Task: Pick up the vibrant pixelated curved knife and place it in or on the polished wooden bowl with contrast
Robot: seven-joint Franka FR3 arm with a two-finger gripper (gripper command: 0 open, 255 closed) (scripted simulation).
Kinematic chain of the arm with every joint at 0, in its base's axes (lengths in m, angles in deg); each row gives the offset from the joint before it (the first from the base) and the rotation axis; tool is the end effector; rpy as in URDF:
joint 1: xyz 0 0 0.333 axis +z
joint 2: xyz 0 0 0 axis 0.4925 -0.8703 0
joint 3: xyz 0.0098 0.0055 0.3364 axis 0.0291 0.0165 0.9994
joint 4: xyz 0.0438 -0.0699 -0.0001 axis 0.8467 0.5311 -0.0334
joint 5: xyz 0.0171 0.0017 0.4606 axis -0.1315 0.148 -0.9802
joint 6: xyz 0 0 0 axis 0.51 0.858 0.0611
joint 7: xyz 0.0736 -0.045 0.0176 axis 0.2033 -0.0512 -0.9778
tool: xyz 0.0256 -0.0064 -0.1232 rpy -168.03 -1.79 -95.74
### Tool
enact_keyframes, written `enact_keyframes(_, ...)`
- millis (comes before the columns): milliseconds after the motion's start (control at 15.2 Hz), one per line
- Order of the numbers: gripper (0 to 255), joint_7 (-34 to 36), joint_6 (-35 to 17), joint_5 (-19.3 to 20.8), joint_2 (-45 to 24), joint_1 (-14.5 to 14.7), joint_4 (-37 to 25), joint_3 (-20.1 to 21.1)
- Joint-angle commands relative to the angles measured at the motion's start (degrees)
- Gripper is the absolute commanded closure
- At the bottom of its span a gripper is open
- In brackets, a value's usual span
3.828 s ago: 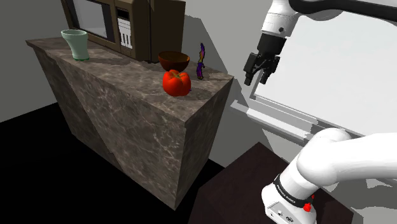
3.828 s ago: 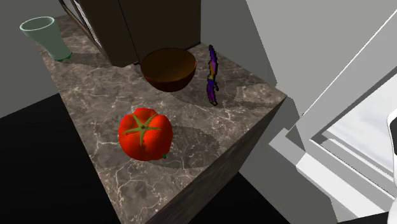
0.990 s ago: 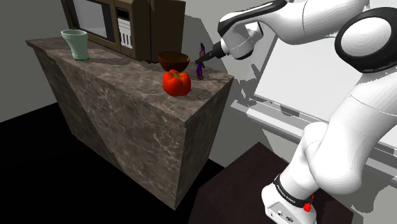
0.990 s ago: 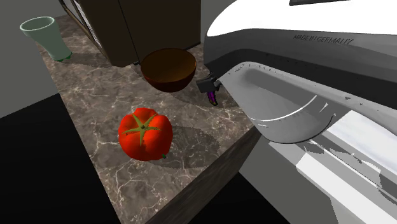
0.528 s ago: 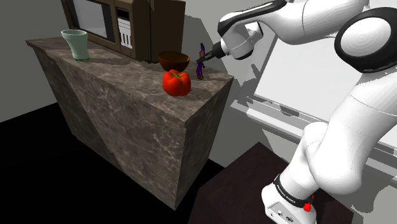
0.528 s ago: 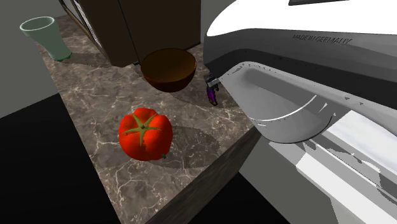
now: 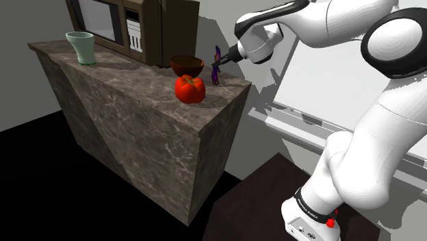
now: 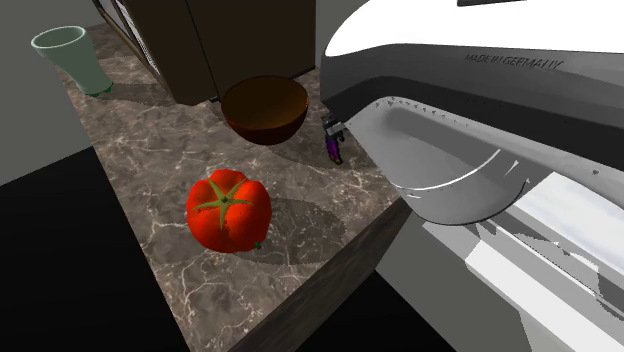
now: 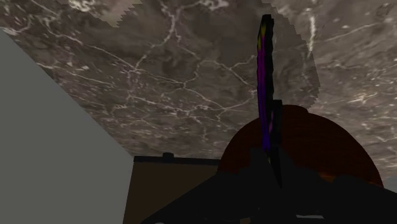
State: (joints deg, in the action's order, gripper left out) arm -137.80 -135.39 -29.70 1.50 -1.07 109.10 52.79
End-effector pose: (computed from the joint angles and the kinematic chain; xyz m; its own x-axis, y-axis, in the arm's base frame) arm 0.6483 -0.0987 0.4486 0.6055 0.2317 0.7614 0.3316 -0.9431 0.0233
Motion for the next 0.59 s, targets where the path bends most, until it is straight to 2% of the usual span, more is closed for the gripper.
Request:
enact_keyframes(0, 255, 1.85, 0.34, 2.01, 0.52, -0.01, -0.35, -0.05)
enact_keyframes(528, 255, 11.15, 2.81, 12.12, 3.41, -0.52, -2.41, 0.12)
